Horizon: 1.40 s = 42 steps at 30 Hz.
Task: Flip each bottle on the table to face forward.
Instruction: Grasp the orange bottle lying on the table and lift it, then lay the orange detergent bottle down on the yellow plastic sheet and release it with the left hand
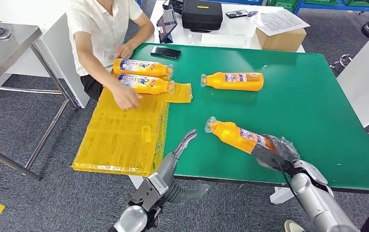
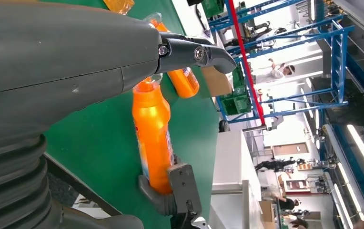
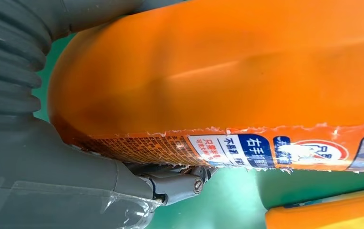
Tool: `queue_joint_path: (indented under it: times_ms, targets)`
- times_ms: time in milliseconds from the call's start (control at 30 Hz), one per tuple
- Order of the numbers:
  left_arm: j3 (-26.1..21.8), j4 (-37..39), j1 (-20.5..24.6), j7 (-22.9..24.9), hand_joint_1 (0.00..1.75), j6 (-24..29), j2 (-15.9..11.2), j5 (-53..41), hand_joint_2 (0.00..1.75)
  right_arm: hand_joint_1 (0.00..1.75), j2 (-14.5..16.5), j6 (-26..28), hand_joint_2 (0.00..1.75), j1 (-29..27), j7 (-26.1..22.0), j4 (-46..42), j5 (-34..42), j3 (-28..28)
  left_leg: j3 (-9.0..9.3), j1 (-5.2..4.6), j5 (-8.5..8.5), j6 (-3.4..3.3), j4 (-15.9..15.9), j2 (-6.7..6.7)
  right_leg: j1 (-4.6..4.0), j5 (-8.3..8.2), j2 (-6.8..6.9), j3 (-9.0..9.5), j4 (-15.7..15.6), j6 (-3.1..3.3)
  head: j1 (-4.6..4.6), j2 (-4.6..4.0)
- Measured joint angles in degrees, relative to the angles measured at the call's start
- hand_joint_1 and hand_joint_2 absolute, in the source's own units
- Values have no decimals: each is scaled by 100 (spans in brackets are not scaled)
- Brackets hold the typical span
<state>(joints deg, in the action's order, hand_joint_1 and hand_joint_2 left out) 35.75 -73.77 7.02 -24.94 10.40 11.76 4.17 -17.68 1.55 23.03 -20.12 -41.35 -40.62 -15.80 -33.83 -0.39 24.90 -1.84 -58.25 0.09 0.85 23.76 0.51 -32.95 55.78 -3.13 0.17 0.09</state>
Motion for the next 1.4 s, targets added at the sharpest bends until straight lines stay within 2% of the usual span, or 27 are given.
queue_joint_path:
  times_ms: [200,300,400,500,600,833,967,1100,1267,1400]
  targets:
    - [-244,-9,-17,-128,0,219,63,765,175,175,120,69,175,-367,-378,-423,583,141,-9,2,-3,0,1,0,-2,-5,-2,41,2,1,1,0]
    - [-482,28,-24,72,0,390,112,1600,175,175,324,105,175,-718,-533,-939,967,232,-15,5,-3,0,1,3,-4,-5,-9,36,3,1,-2,0]
    - [-685,136,-106,440,0,126,148,2657,175,175,612,130,175,-1076,-691,-1528,1343,242,-38,9,-6,4,2,2,-7,-5,-10,13,8,2,-3,0]
    - [-742,217,-218,591,0,-116,167,3187,175,175,918,170,175,-1356,-757,-2030,1601,168,-72,9,-14,8,2,-2,-7,-5,-8,-19,16,2,-3,0]
    - [-756,265,-270,626,0,-148,168,3339,175,175,1080,222,175,-1478,-757,-2331,1708,92,-87,8,-16,7,2,-5,-5,-4,-6,-30,16,2,-2,0]
    - [-783,297,-284,650,0,-163,168,3451,175,175,1210,270,175,-1586,-828,-2624,1854,19,-105,-2,-15,5,1,-7,4,-4,-6,-46,15,2,-2,0]
    - [-801,287,-316,673,0,-272,168,3571,175,174,1367,312,175,-1671,-991,-2812,2086,-36,-106,0,-15,5,1,-4,2,-4,-7,-49,15,2,-2,0]
    - [-793,174,-373,644,0,-404,158,3537,175,175,1521,314,175,-1737,-933,-2998,2216,-191,-111,5,-15,6,2,-4,-3,-3,-7,-55,16,2,-2,0]
    - [-723,-26,-378,546,0,-727,107,3385,175,175,1672,96,175,-1665,-826,-2951,2257,-491,-116,7,-15,6,2,-2,-4,-3,-8,-59,17,3,-1,0]
    - [-718,-223,-339,502,0,-762,96,3377,175,175,1876,-20,175,-1493,-774,-2645,2241,-836,-116,6,-17,6,2,-5,-3,-3,-6,-59,17,3,-1,0]
